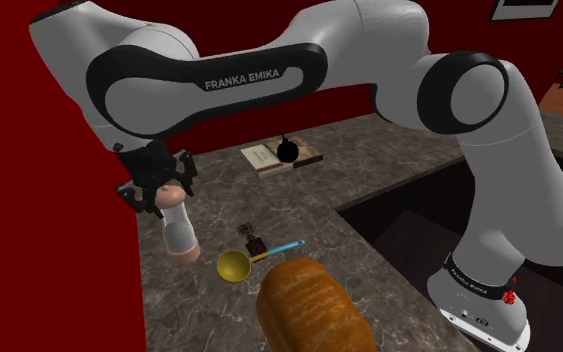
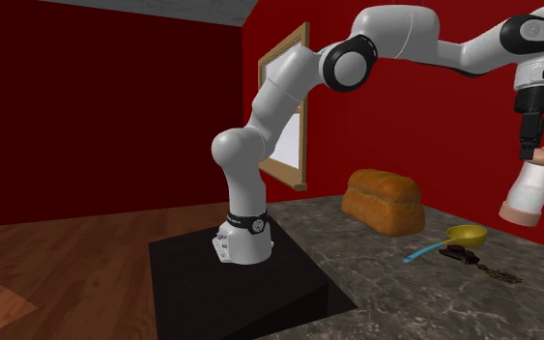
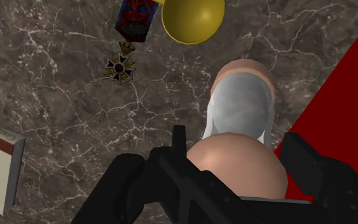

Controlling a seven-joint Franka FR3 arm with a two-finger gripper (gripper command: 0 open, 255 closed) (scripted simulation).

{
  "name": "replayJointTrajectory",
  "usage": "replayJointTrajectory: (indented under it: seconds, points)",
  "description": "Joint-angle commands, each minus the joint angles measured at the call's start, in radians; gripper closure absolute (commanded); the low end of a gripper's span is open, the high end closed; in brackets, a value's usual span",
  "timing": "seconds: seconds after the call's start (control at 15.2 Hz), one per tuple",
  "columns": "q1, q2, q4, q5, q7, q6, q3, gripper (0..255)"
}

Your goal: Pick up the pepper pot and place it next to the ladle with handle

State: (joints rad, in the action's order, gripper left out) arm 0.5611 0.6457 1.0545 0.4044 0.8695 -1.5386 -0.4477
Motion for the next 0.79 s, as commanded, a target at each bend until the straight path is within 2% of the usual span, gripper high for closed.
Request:
replayJointTrajectory:
  seconds: [0.0, 0.73]
  points:
    - [-0.007, -0.006, 0.036, -0.001, 0.007, -0.028, -0.001, 255]
    - [-0.035, -0.004, 0.192, 0.006, 0.040, -0.178, 0.001, 255]
